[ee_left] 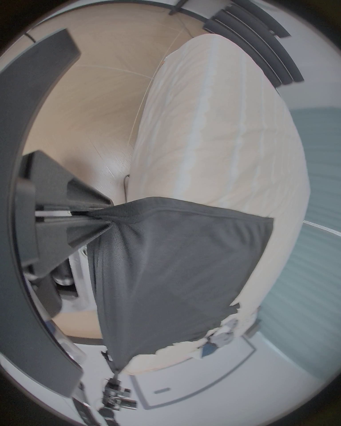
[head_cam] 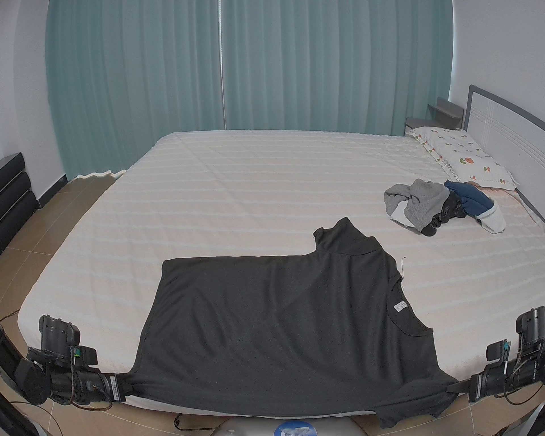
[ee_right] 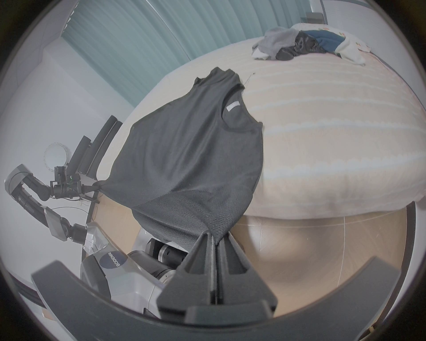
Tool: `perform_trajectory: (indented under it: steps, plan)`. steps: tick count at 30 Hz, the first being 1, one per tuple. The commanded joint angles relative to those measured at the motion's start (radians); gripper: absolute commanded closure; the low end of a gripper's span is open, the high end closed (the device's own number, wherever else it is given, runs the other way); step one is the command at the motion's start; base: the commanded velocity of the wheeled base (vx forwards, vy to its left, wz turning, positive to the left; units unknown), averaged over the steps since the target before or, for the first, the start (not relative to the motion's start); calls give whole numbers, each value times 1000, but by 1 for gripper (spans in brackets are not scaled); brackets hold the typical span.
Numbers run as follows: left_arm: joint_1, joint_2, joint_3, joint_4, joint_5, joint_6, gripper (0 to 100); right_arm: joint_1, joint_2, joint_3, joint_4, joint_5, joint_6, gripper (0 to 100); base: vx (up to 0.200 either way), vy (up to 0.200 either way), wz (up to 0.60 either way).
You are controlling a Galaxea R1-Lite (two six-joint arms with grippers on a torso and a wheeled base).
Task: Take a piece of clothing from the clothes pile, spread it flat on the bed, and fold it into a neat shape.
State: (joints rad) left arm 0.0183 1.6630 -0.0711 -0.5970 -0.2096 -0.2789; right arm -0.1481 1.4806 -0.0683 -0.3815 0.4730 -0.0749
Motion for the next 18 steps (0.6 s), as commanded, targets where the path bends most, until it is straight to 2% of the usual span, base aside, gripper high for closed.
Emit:
perform_trajectory:
  steps: [1, 7, 18]
  plan:
    - [-1, -66, -72, -14, -4, -72, 100, 1, 3, -84, -2, 1, 49, 100, 0, 0, 0]
    - [-3, -58, -133, -14, -2, -135, 100, 35, 6, -186, -2, -5, 195, 100, 0, 0, 0]
    - [-12, -35, -185, -12, 6, -160, 100, 61, 98, -217, -20, -5, 201, 100, 0, 0, 0]
